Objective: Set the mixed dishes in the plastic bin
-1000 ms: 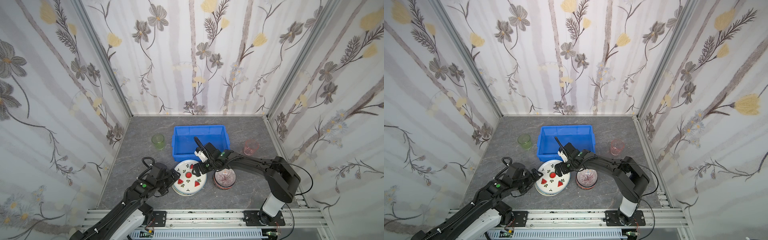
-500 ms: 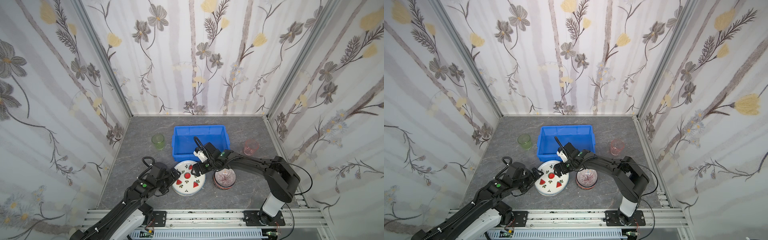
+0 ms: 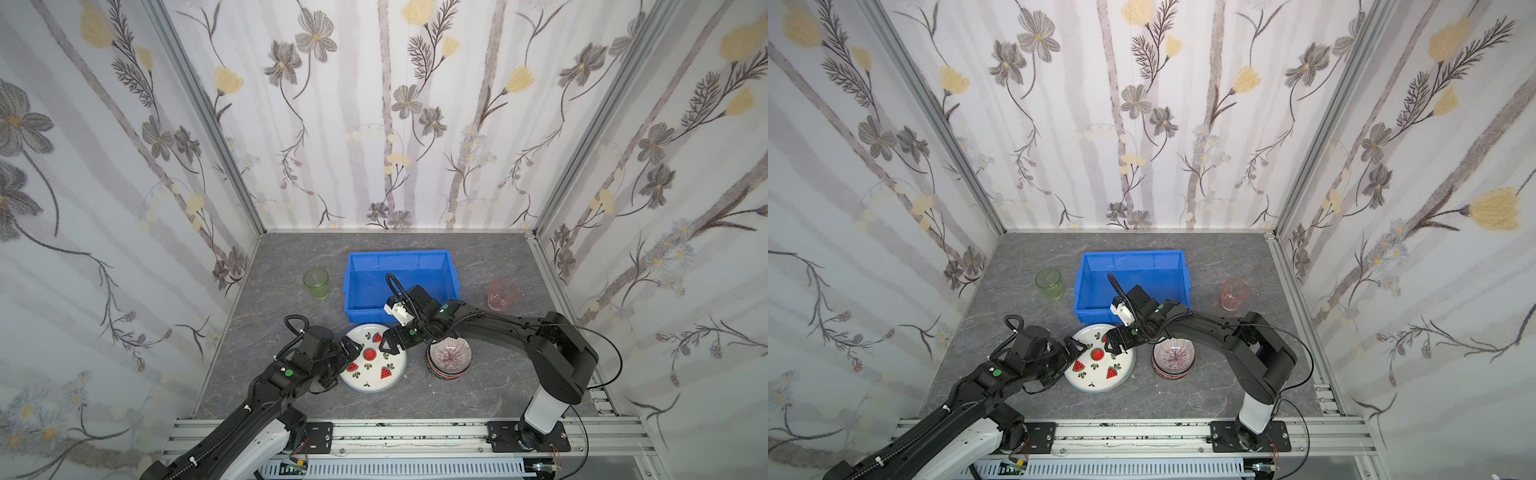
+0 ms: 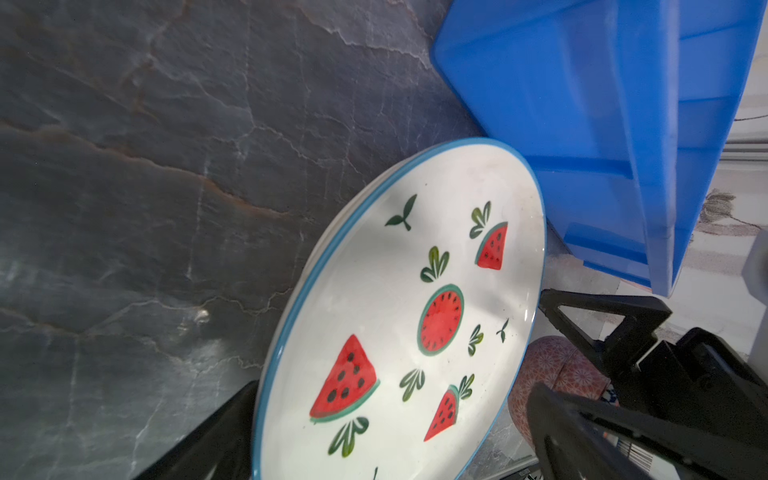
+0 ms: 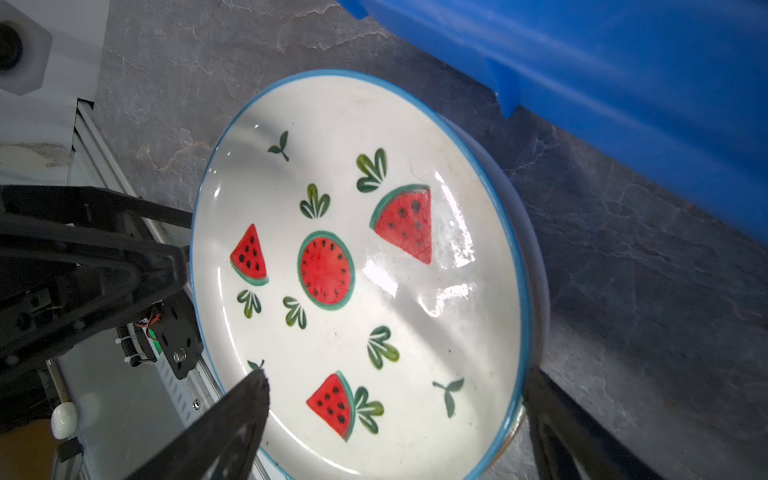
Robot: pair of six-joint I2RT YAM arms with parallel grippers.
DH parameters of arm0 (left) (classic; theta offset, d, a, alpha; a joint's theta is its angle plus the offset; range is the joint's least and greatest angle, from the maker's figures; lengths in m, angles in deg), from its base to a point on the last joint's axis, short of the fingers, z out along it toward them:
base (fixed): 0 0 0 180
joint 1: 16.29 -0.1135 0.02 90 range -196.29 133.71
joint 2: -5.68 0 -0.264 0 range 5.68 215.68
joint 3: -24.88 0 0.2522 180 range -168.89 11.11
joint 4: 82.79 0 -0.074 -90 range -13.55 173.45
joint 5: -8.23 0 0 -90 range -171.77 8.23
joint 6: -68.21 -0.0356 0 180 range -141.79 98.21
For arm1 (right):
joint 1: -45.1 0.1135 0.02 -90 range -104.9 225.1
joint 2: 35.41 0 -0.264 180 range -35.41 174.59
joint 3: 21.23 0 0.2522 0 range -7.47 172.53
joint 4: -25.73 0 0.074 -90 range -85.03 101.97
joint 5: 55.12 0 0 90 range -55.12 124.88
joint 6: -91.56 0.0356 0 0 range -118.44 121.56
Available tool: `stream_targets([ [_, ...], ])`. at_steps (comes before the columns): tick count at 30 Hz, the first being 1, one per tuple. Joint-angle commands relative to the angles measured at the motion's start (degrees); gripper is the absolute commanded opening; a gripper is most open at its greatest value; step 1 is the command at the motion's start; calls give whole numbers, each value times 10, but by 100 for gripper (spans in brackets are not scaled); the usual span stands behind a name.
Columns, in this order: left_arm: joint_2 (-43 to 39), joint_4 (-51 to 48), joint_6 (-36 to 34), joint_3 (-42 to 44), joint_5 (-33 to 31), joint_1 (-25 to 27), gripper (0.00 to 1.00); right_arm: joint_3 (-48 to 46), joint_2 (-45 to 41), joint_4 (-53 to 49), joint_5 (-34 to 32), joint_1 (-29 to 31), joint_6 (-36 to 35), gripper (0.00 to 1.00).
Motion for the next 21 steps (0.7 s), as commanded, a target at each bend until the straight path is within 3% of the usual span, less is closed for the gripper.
stream_targets([
  [1,-3,18,2,2,1,1,99,1,1,36,27,1,0,94],
  [11,-10,23,3,4,4,1,93,1,9,29,18,1,1,94],
  [21,-20,25,8,22,1,1,92,0,-15,10,-33,1,3,93],
])
